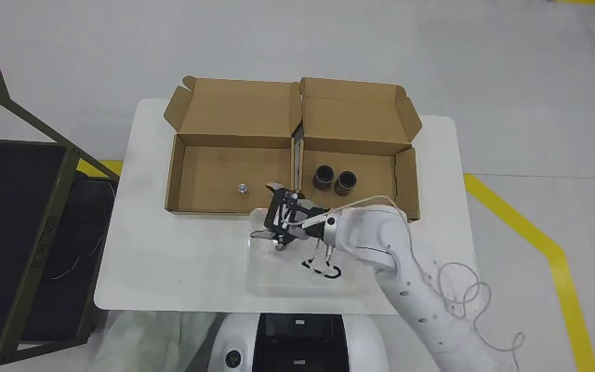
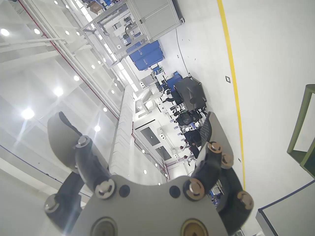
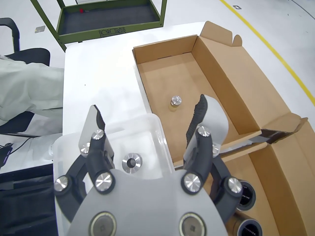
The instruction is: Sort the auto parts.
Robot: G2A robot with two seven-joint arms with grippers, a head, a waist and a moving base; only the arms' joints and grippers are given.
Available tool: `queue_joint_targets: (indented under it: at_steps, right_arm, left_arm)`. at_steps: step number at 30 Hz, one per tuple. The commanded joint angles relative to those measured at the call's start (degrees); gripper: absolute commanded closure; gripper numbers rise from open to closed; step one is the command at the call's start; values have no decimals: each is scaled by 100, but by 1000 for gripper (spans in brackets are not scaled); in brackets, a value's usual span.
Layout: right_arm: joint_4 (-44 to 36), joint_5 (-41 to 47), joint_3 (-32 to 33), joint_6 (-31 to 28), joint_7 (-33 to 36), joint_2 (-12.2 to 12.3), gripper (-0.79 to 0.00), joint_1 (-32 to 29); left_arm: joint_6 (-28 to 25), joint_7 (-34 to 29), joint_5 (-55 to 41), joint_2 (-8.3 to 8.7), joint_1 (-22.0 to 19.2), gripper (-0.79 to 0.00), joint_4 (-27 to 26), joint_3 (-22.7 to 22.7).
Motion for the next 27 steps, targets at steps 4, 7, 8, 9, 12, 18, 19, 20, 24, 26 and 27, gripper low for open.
queue_joint_targets:
  at_steps: [4,7,8,9,12,18,19,20,24,26,27]
  right_arm:
    - [-322,-162,320,-160,-136,134,-643,-433]
    - [-438,-206,410,-247,-101,191,-677,-590]
    - [-471,-206,430,-288,-75,209,-699,-630]
    - [-501,-202,445,-337,-52,226,-702,-667]
    - [-559,-192,493,-436,40,274,-730,-764]
    - [-594,-154,627,-547,165,369,-748,-959]
    - [-584,-137,640,-563,183,382,-760,-985]
    - [-573,-133,652,-574,211,396,-767,-1002]
    - [-519,-107,655,-594,281,439,-745,-1040]
    - [-481,-112,632,-595,312,456,-730,-1036]
    - [-452,-123,608,-591,323,463,-727,-1030]
  left_arm:
    - [0,0,0,0,0,-785,0,0]
    - [0,0,0,0,0,-785,0,0]
    - [0,0,0,0,0,-785,0,0]
    - [0,0,0,0,0,-785,0,0]
    - [0,0,0,0,0,-785,0,0]
    - [0,0,0,0,0,-785,0,0]
    - [0,0,0,0,0,-785,0,0]
    - [0,0,0,0,0,-785,0,0]
    - [0,0,0,0,0,-785,0,0]
    - [0,0,0,0,0,-785,0,0]
    - [0,0,0,0,0,-785,0,0]
